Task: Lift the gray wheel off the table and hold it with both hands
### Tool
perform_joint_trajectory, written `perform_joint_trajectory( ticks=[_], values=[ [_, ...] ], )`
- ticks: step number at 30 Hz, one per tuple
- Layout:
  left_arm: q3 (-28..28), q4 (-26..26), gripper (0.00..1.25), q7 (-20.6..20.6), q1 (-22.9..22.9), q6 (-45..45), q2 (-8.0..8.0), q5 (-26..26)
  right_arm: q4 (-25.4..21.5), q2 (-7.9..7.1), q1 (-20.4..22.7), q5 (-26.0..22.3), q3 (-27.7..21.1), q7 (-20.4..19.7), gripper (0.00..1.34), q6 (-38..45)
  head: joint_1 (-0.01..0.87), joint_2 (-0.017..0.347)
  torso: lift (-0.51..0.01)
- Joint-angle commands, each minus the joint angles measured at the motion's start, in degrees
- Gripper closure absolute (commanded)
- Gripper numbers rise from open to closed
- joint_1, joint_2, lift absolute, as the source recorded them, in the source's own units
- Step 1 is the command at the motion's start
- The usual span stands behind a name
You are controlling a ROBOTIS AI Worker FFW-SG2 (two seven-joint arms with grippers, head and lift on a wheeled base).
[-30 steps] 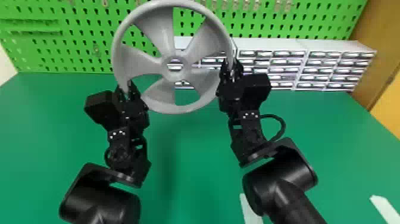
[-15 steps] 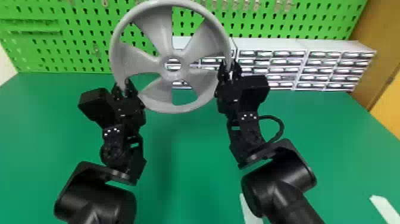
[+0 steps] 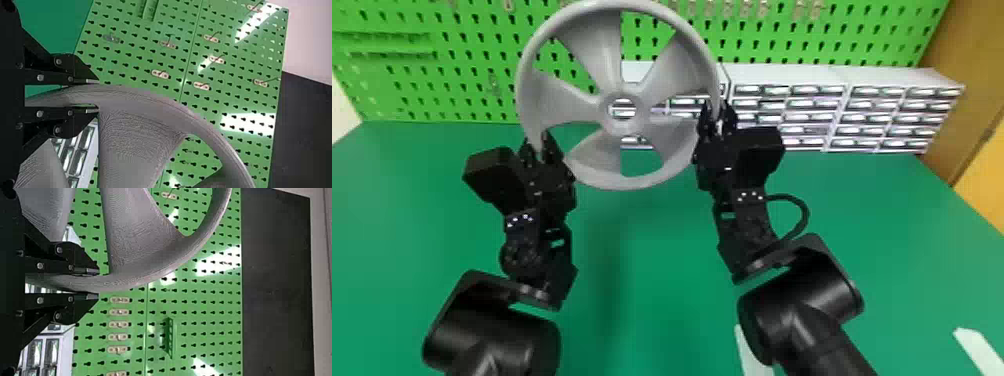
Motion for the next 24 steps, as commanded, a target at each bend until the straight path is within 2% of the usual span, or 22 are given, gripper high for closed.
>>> perform_joint_trajectory(
  ticks=[1,24],
  values=[
    [-0.01,0.00,1.04,0.00,0.02,0.13,0.00,-0.05,0.00,0.00,0.05,0.01,-0.06,0.00,1.11,0.00,0.711,0.015,-0.098],
    [0.08,0.00,1.04,-0.08,-0.15,0.40,0.00,-0.31,0.00,0.00,-0.04,0.01,-0.06,0.00,1.11,0.09,0.711,0.015,-0.098]
  ],
)
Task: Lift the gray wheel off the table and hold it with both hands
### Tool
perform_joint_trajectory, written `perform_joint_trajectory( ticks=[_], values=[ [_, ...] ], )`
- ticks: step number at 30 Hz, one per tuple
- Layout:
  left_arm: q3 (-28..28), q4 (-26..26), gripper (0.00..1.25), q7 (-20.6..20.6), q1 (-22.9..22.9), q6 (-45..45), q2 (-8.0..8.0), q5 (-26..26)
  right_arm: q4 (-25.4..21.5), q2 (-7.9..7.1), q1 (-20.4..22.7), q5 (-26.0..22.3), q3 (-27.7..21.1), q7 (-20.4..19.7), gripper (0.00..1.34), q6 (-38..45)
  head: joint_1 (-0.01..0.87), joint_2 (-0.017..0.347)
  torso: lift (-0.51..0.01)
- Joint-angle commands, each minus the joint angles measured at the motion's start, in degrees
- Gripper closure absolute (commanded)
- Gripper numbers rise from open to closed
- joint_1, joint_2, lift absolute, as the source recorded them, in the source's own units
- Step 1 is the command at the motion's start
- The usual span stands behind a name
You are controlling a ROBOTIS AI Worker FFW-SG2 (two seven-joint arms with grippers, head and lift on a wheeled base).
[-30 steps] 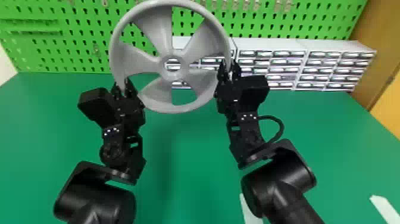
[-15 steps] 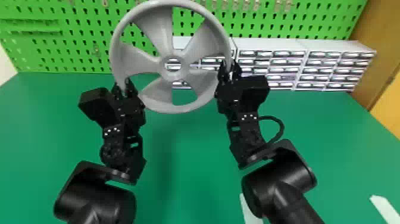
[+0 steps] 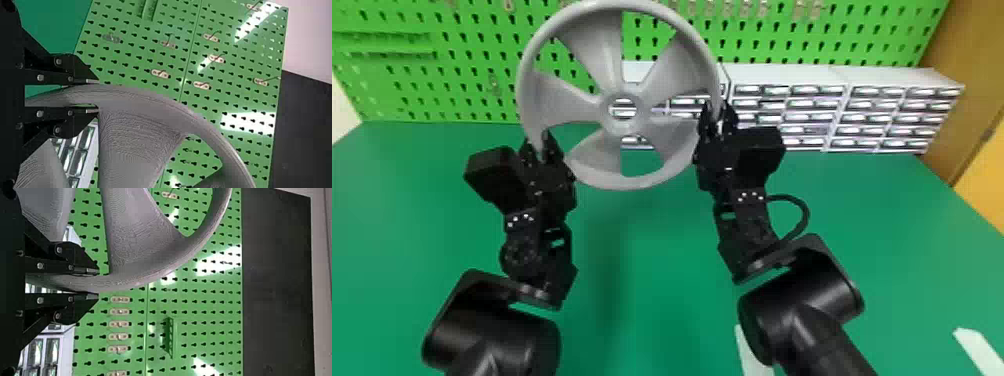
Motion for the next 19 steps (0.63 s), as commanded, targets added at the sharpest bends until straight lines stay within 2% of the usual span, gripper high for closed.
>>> perform_joint_trajectory(
  ticks=[1,19],
  values=[
    [0.02,0.00,1.04,-0.09,-0.09,0.12,0.00,-0.01,0.00,0.00,-0.08,0.00,0.03,0.00,1.11,0.09,0.711,0.015,-0.098],
    [0.20,0.00,1.04,-0.44,-0.09,0.39,0.00,-0.09,0.00,-0.09,-0.08,0.00,0.12,0.00,1.11,0.18,0.711,0.015,-0.098]
  ],
)
